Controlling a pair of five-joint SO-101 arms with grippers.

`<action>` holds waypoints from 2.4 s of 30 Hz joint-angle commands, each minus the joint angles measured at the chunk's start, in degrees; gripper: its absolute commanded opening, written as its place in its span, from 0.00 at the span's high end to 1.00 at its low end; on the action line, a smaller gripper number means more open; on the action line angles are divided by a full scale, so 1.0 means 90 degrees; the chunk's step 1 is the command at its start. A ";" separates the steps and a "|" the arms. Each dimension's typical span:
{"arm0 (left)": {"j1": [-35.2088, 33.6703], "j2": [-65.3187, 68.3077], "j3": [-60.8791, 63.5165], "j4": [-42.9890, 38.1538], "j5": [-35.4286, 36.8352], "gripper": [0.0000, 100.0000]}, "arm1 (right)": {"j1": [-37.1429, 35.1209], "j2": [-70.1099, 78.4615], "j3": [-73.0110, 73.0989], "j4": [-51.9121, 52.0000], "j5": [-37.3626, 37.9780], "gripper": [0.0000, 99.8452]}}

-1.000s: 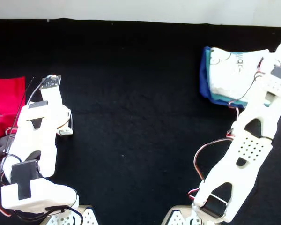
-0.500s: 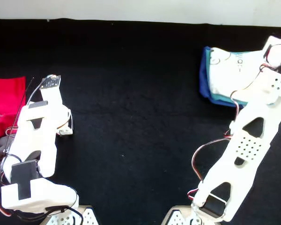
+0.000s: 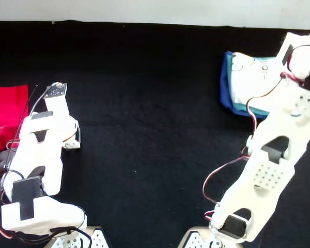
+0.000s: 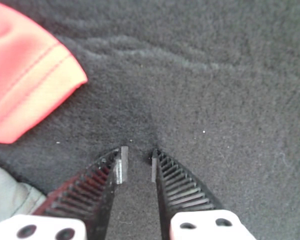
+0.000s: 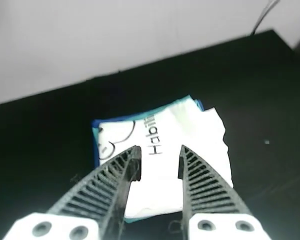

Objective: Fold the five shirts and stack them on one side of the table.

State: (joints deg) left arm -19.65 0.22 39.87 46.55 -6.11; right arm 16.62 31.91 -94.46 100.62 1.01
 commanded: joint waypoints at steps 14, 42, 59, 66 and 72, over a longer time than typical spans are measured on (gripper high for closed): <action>-0.0044 0.0015 0.0034 -0.0137 0.0068 0.90 | -0.1060 -0.5729 0.8523 -0.0513 -0.0068 0.88; -0.0044 -0.0435 -0.0337 0.0928 0.0059 0.90 | -0.1734 -0.9070 2.0010 -0.8005 0.0840 0.91; -0.1812 0.1284 -0.4440 0.3321 -0.0322 0.79 | -0.1763 -0.9021 2.0010 -0.8015 0.0840 0.91; -0.1431 0.3150 -0.6442 0.4005 -0.0313 0.79 | -0.1773 -0.9011 2.0020 -0.8171 0.0840 0.91; -0.1402 0.4137 -0.7604 0.3995 -0.0186 0.79 | -0.1773 -0.9011 2.0020 -0.8171 0.0830 0.91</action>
State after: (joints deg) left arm -33.54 35.91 -22.99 82.07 -8.13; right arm 1.14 -48.79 85.58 28.09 8.31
